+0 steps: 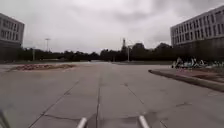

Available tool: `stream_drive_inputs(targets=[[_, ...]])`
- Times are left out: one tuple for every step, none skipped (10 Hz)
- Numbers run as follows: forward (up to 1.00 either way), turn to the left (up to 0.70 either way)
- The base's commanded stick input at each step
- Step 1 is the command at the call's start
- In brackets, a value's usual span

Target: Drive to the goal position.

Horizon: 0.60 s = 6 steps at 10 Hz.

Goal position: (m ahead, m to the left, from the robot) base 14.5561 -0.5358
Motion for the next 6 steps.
stream_drive_inputs(targets=[[1.00,-0.02],[1.00,-0.02],[1.00,-0.14],[1.00,-0.07],[1.00,-0.03],[1.00,-0.17]])
